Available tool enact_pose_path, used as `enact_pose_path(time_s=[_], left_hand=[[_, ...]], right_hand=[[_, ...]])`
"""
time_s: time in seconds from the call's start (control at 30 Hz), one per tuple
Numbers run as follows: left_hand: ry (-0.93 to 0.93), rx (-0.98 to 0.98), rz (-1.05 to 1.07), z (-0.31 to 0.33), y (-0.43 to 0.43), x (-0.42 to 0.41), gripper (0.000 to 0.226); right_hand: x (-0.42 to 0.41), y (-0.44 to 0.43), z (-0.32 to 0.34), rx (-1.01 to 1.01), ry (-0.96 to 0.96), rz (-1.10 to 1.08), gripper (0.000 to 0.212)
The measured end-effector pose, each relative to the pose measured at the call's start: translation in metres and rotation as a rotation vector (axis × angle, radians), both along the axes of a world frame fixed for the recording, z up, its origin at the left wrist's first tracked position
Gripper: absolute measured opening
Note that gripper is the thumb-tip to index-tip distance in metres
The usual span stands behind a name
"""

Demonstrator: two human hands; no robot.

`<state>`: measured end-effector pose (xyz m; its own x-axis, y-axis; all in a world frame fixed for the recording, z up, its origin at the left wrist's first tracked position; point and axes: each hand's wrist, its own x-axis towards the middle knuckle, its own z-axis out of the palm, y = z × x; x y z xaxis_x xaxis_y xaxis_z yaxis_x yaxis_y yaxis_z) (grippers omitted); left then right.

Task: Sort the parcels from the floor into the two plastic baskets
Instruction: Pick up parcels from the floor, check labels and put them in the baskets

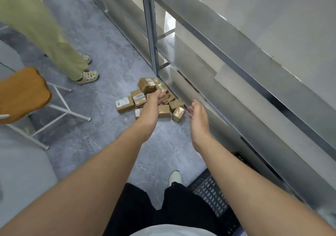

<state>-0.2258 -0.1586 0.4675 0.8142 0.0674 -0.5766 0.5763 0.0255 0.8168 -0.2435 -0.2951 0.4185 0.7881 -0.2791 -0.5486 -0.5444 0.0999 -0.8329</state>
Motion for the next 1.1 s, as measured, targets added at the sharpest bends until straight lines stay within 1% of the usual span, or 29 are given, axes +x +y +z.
enact_pose_path(time_s=[0.13,0.17,0.23,0.37,0.47,0.6,0.7,0.77,0.87,1.0,1.1], left_hand=[[0.100,0.041,-0.057,-0.026,0.008,0.054,0.049],[0.120,0.049,-0.083,-0.033,0.009,0.066,0.050],[0.131,0.059,-0.129,-0.046,0.012,0.089,0.053],[0.117,0.036,-0.260,-0.087,0.016,0.160,0.053],[0.138,-0.016,-0.325,-0.119,0.024,0.212,0.053],[0.190,-0.007,-0.370,-0.172,0.036,0.258,0.054],[0.250,-0.011,-0.366,-0.212,0.036,0.281,0.055],[0.279,-0.025,-0.345,-0.247,0.031,0.294,0.053],[0.344,-0.021,-0.333,-0.313,0.019,0.310,0.052],[0.381,0.009,-0.283,-0.423,0.005,0.326,0.049],[0.386,0.035,-0.303,-0.494,-0.005,0.334,0.044]], right_hand=[[0.049,0.002,-0.022,-0.002,0.059,-0.030,0.023],[0.059,0.005,-0.028,0.001,0.072,-0.054,0.025],[0.076,0.011,-0.036,0.013,0.108,-0.086,0.026],[0.129,0.033,-0.071,0.007,0.165,-0.198,0.027],[0.166,0.051,-0.103,-0.008,0.215,-0.294,0.025],[0.200,0.065,-0.143,0.013,0.283,-0.372,0.014],[0.219,0.064,-0.181,0.018,0.323,-0.369,0.024],[0.232,0.059,-0.212,0.030,0.348,-0.364,0.027],[0.247,0.047,-0.282,0.067,0.386,-0.377,0.027],[0.258,0.035,-0.387,0.087,0.442,-0.400,0.015],[0.257,0.027,-0.460,0.103,0.480,-0.386,0.014]])
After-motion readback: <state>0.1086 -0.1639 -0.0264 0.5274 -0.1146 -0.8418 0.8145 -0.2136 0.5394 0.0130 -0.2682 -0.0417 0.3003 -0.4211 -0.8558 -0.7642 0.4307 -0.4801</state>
